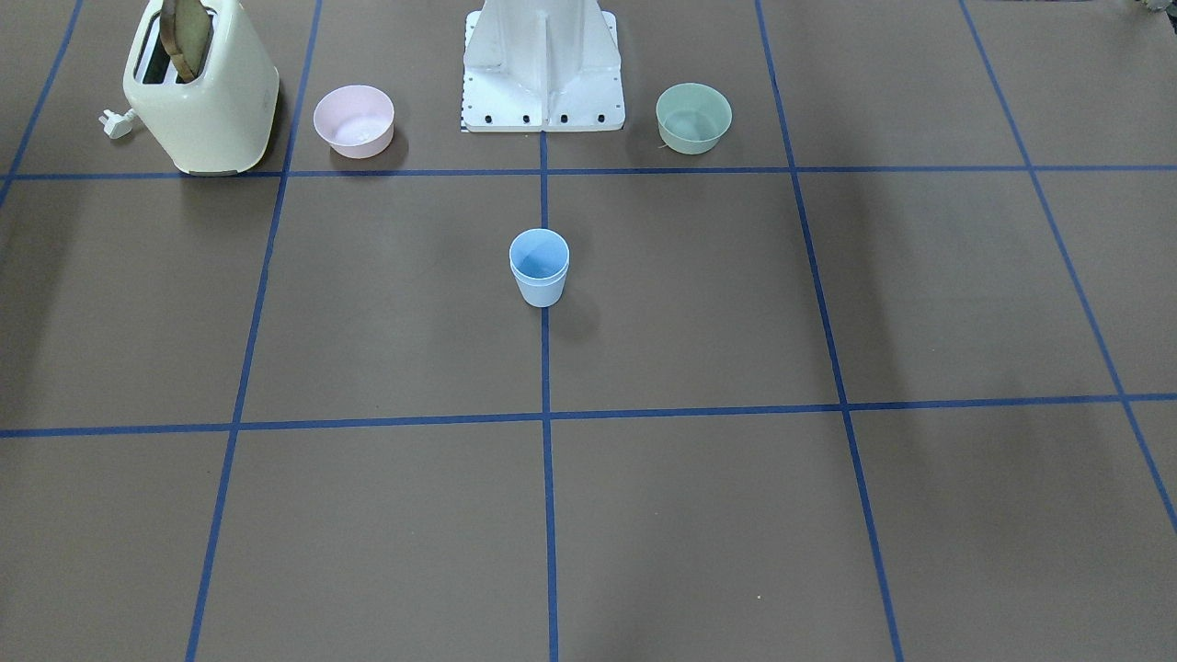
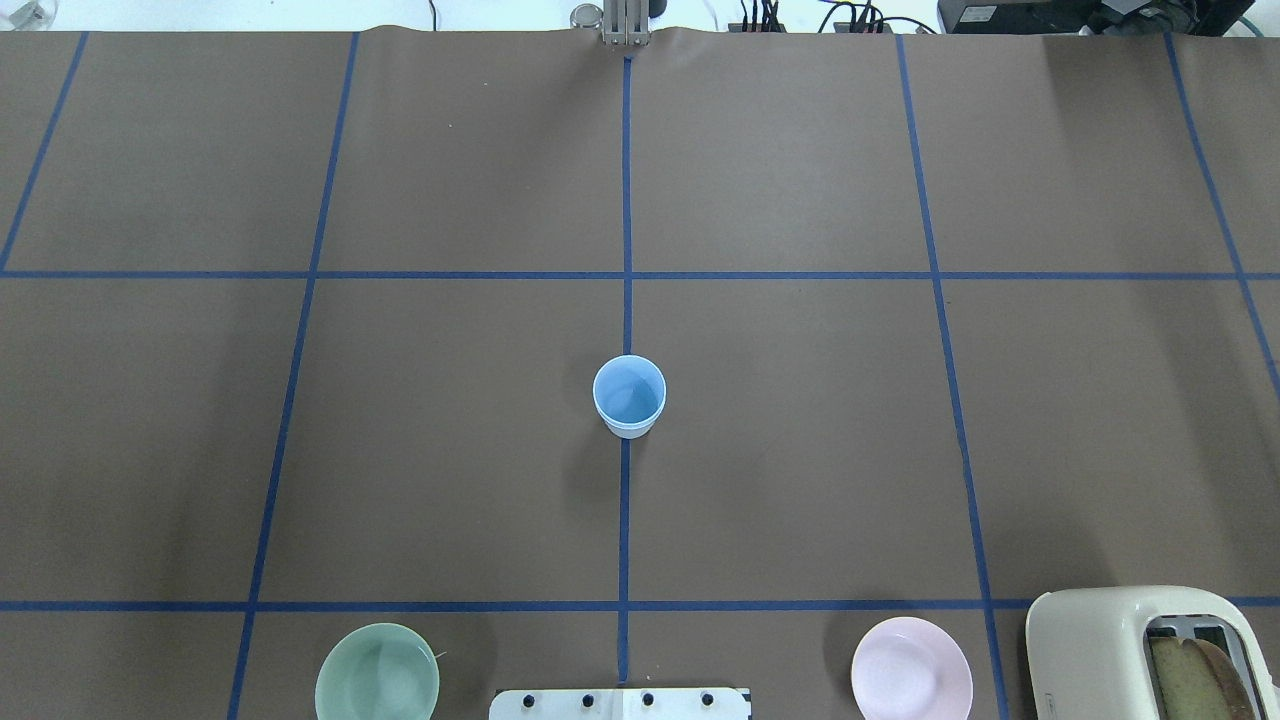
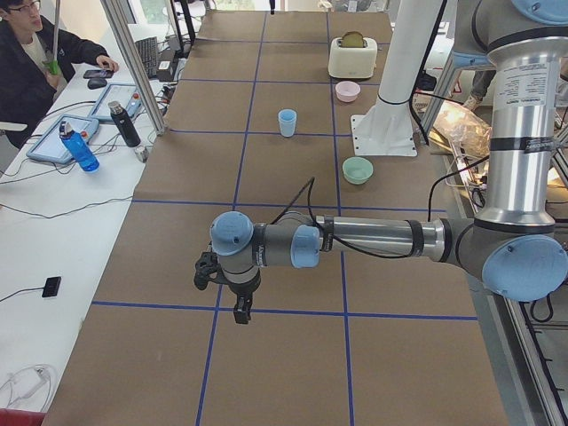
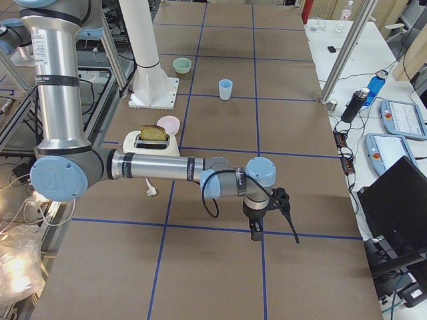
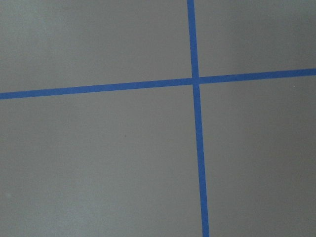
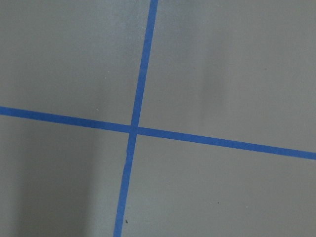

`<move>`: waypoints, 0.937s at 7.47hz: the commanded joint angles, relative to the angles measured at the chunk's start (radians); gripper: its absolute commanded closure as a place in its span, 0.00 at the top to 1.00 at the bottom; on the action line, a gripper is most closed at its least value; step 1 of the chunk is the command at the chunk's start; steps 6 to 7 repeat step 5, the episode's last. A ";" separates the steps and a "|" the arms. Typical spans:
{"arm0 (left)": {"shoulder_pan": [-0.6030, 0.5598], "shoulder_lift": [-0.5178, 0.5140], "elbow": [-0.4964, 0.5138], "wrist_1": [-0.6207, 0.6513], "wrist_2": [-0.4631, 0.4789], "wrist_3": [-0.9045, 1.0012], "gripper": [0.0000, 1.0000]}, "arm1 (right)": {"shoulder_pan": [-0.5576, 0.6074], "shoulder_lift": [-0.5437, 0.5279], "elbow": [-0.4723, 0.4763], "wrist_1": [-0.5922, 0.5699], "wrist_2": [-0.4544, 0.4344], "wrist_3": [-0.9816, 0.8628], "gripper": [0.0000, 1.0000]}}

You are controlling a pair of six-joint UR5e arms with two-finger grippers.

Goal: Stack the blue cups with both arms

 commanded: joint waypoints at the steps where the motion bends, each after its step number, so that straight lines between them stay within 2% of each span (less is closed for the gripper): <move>1: 0.000 0.002 0.002 0.001 0.000 -0.001 0.99 | 0.000 -0.001 0.000 0.004 0.001 0.000 1.00; 7: 0.000 0.018 -0.005 -0.002 -0.002 0.001 0.99 | 0.000 -0.003 0.000 0.007 0.001 0.000 1.00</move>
